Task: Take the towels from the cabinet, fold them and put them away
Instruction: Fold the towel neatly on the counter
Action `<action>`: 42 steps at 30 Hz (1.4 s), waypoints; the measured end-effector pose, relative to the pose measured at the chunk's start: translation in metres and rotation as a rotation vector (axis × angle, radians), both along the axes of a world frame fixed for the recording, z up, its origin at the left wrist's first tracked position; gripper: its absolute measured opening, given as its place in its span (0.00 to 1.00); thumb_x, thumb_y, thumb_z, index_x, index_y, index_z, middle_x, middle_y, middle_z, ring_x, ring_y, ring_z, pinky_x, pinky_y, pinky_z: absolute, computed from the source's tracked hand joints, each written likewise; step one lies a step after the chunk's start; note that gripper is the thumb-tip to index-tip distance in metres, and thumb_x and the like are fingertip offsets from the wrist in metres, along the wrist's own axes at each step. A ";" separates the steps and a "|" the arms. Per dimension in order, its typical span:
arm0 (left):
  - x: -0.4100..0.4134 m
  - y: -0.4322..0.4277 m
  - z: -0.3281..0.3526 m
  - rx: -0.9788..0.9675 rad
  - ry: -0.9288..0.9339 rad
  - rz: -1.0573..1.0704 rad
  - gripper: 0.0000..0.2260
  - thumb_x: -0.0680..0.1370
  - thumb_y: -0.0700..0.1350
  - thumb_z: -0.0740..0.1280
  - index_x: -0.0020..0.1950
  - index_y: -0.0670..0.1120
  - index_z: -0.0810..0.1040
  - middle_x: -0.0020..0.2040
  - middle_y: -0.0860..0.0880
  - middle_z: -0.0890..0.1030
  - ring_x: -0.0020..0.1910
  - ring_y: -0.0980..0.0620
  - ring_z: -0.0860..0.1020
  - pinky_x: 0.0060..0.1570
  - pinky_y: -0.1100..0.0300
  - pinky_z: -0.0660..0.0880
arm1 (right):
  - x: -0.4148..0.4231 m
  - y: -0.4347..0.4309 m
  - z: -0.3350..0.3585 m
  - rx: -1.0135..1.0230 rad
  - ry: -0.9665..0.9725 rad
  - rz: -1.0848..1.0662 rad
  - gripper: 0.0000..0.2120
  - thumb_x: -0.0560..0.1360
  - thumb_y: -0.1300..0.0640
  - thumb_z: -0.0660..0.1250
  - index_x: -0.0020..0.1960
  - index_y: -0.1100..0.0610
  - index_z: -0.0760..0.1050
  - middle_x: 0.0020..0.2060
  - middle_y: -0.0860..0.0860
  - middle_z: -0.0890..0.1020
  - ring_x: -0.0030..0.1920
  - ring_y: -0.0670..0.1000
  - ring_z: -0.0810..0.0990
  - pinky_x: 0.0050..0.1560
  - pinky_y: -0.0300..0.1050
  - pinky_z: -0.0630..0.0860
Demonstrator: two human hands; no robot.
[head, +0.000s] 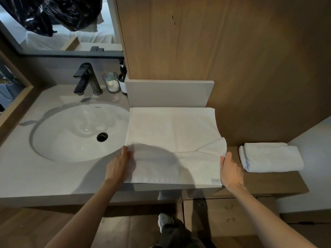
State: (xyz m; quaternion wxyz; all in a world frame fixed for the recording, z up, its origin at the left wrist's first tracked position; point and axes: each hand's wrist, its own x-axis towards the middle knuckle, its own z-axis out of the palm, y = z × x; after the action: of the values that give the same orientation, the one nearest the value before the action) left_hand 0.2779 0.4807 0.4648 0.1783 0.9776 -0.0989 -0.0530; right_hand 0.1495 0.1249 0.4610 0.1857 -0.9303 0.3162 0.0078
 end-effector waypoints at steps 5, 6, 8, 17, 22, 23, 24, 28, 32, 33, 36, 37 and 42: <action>-0.014 0.000 0.006 -0.226 -0.251 0.095 0.14 0.81 0.50 0.62 0.62 0.48 0.61 0.55 0.40 0.69 0.36 0.45 0.74 0.28 0.56 0.72 | -0.004 0.001 0.012 -0.008 -0.264 -0.115 0.10 0.77 0.56 0.67 0.54 0.58 0.69 0.48 0.52 0.75 0.45 0.49 0.75 0.41 0.44 0.74; -0.020 0.000 0.005 -0.213 -0.367 0.012 0.12 0.81 0.49 0.62 0.60 0.46 0.64 0.54 0.40 0.70 0.39 0.45 0.73 0.31 0.57 0.72 | -0.007 0.002 0.014 -0.077 -0.310 -0.041 0.09 0.76 0.58 0.68 0.53 0.58 0.71 0.47 0.52 0.75 0.45 0.49 0.74 0.42 0.43 0.73; -0.037 -0.003 0.005 -0.127 -0.523 -0.254 0.09 0.79 0.48 0.60 0.56 0.45 0.69 0.52 0.42 0.72 0.43 0.46 0.74 0.40 0.55 0.74 | -0.014 0.007 0.018 -0.119 -0.371 0.208 0.02 0.77 0.58 0.66 0.48 0.54 0.73 0.44 0.48 0.75 0.43 0.46 0.73 0.42 0.41 0.73; -0.071 0.008 -0.025 0.257 -0.244 -0.650 0.28 0.76 0.67 0.53 0.73 0.54 0.67 0.69 0.48 0.70 0.67 0.43 0.70 0.62 0.35 0.67 | -0.044 0.021 0.014 -0.170 0.057 0.788 0.27 0.76 0.40 0.64 0.71 0.51 0.67 0.70 0.48 0.68 0.69 0.52 0.67 0.68 0.46 0.67; -0.089 0.010 -0.018 0.199 -0.291 -0.656 0.37 0.61 0.58 0.79 0.66 0.54 0.70 0.63 0.49 0.72 0.57 0.43 0.76 0.55 0.40 0.74 | -0.058 0.029 0.013 -0.331 0.053 0.818 0.35 0.55 0.61 0.82 0.58 0.49 0.73 0.58 0.49 0.78 0.53 0.53 0.80 0.49 0.45 0.80; -0.093 0.011 -0.019 0.187 -0.293 -0.643 0.38 0.59 0.55 0.81 0.65 0.54 0.70 0.62 0.49 0.72 0.56 0.43 0.75 0.53 0.42 0.75 | -0.062 0.032 0.013 -0.342 0.026 0.798 0.36 0.51 0.65 0.82 0.56 0.49 0.74 0.56 0.49 0.79 0.51 0.53 0.80 0.47 0.44 0.80; -0.095 0.013 -0.020 0.168 -0.306 -0.628 0.38 0.58 0.52 0.82 0.64 0.53 0.71 0.61 0.49 0.72 0.55 0.44 0.74 0.53 0.43 0.76 | -0.065 0.033 0.014 -0.341 0.001 0.788 0.36 0.50 0.68 0.81 0.55 0.49 0.75 0.54 0.49 0.80 0.50 0.52 0.81 0.47 0.44 0.80; -0.098 0.020 -0.012 0.035 -0.336 -0.607 0.30 0.60 0.41 0.82 0.59 0.51 0.76 0.55 0.50 0.79 0.50 0.49 0.77 0.48 0.51 0.78 | -0.070 0.032 0.021 -0.212 -0.006 0.757 0.29 0.68 0.71 0.71 0.64 0.50 0.75 0.61 0.48 0.77 0.60 0.51 0.76 0.60 0.43 0.73; -0.091 0.026 0.017 0.052 -0.353 -0.552 0.19 0.65 0.38 0.78 0.53 0.50 0.82 0.47 0.49 0.84 0.42 0.49 0.82 0.40 0.55 0.80 | -0.073 0.028 0.041 -0.154 -0.033 0.675 0.20 0.77 0.63 0.66 0.68 0.50 0.72 0.64 0.48 0.76 0.63 0.48 0.74 0.62 0.40 0.72; -0.090 0.025 0.026 0.052 -0.383 -0.532 0.14 0.68 0.39 0.75 0.52 0.49 0.82 0.46 0.49 0.84 0.41 0.48 0.82 0.41 0.55 0.80 | -0.073 0.029 0.048 -0.159 -0.047 0.648 0.20 0.78 0.62 0.66 0.68 0.50 0.72 0.63 0.48 0.77 0.63 0.48 0.74 0.61 0.41 0.73; -0.087 0.019 0.059 0.036 -0.423 -0.452 0.12 0.70 0.38 0.74 0.51 0.48 0.83 0.46 0.48 0.85 0.43 0.44 0.83 0.44 0.52 0.78 | -0.066 0.030 0.075 -0.216 -0.120 0.585 0.21 0.76 0.63 0.69 0.67 0.52 0.73 0.63 0.51 0.78 0.62 0.51 0.77 0.61 0.46 0.74; -0.086 0.017 0.072 0.038 -0.440 -0.433 0.15 0.68 0.36 0.76 0.52 0.47 0.83 0.46 0.47 0.85 0.43 0.43 0.83 0.45 0.51 0.78 | -0.064 0.030 0.085 -0.232 -0.166 0.565 0.22 0.74 0.64 0.71 0.66 0.53 0.74 0.62 0.52 0.79 0.62 0.53 0.77 0.61 0.48 0.75; -0.078 0.001 0.144 -0.017 -0.665 -0.342 0.15 0.73 0.38 0.66 0.58 0.46 0.81 0.50 0.45 0.84 0.47 0.41 0.80 0.51 0.52 0.72 | -0.053 0.024 0.163 -0.306 -0.594 0.481 0.13 0.76 0.60 0.64 0.60 0.57 0.77 0.54 0.54 0.81 0.54 0.57 0.79 0.54 0.49 0.73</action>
State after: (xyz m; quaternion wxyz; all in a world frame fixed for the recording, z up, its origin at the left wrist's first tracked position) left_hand 0.2002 0.4814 0.6093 0.1331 0.9091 -0.3137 0.2394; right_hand 0.0968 0.1489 0.6237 0.1214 -0.9564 0.0197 -0.2650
